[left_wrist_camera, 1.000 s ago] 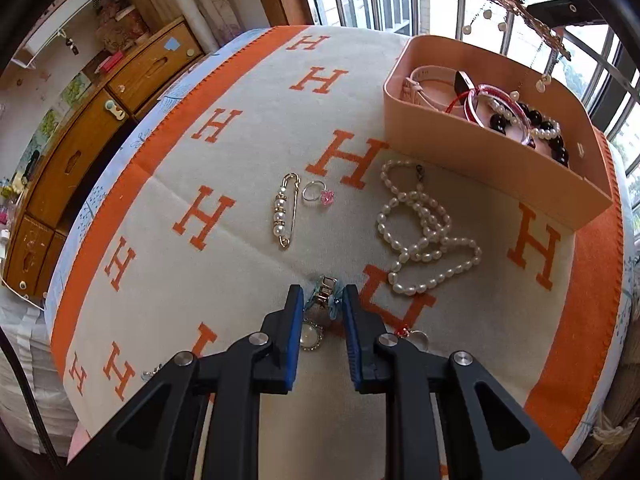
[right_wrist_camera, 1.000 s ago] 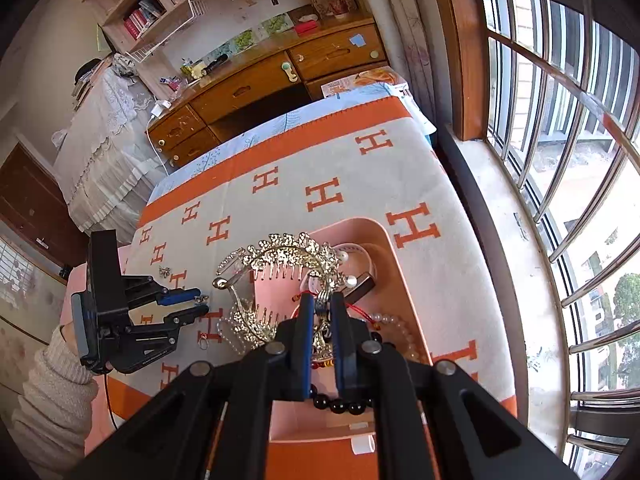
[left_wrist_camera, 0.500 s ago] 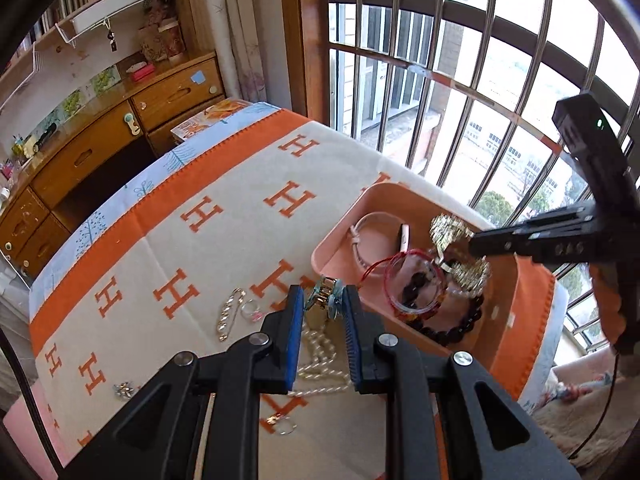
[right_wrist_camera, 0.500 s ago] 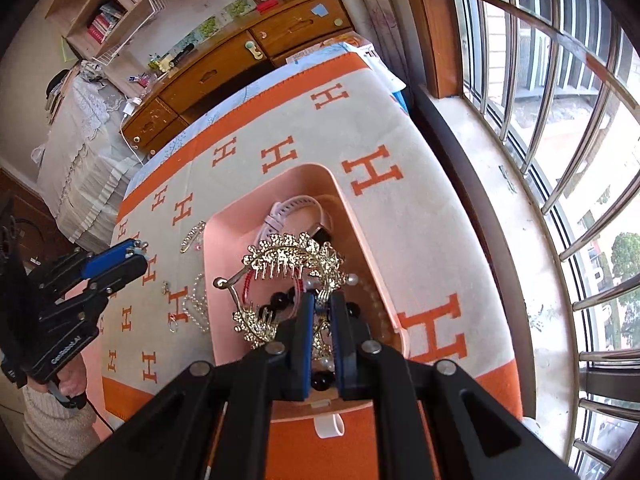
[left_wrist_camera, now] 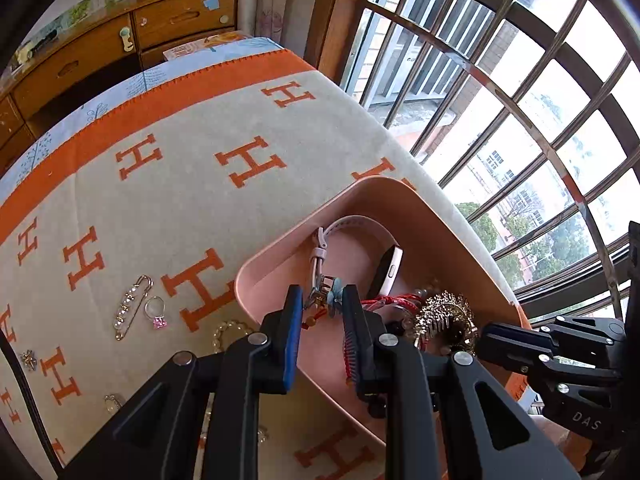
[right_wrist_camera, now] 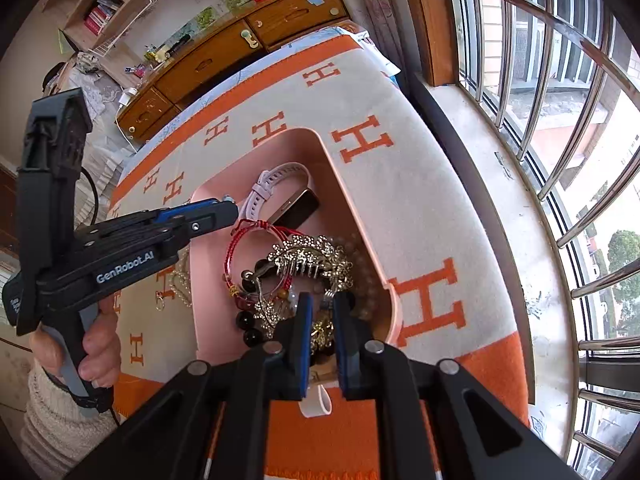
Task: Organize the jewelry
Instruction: 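Lower the gold comb into the pink box with the right tool while the left tool drops the ring there, then open both tools and move them back over the jewelry on the blanket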
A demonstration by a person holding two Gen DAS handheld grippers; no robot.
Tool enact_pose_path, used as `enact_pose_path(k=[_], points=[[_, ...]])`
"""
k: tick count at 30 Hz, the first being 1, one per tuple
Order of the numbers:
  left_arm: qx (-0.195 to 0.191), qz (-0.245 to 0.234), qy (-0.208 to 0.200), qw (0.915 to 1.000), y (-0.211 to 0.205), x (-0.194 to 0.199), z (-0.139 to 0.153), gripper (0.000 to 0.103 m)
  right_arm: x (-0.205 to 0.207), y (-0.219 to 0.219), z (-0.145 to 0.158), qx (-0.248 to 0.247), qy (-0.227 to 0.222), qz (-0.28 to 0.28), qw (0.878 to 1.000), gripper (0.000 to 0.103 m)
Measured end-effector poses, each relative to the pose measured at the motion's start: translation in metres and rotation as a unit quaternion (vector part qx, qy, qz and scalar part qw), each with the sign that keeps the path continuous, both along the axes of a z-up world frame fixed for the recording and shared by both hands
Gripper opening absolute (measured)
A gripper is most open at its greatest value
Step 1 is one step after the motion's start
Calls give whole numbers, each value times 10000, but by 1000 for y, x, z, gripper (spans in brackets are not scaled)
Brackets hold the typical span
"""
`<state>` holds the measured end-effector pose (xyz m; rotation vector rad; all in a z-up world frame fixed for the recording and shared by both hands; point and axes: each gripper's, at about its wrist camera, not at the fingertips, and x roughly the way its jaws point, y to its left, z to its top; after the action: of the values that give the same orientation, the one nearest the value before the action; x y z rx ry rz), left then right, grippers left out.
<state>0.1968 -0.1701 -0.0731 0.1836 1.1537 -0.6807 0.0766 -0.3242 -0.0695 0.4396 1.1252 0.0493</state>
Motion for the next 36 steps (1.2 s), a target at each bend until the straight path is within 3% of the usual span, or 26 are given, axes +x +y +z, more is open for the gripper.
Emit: enact_pose_path(k=[3,7,8,14,24,30,36], points=[[61,-38,-153,9999,0,-8,6,32,-4,-1,5,47,-147,7,9999,11],[-87,100,-359,9993,12,-21,25,67,-6,-1,6,146,-240,18,9996,11],[-82,179,-494,9986,16,-26,30,70,-7,0,6,162,-253,34,9995,11],[-134,687,-625,9956,53,-54,38,71,-13,12,9,36,-446,253,9987,11],[194,1675,-334,9851,123,-100,-1,71,-24,40,17,-74,-705,744,9947,11],[378,2057,-508,9766,149,-109,-6,71,-23,55,18,-82,-728,974,9925,10],[316,2363,-764,9682,170,-113,5,71,-18,82,27,-244,-765,1313,9881,11]])
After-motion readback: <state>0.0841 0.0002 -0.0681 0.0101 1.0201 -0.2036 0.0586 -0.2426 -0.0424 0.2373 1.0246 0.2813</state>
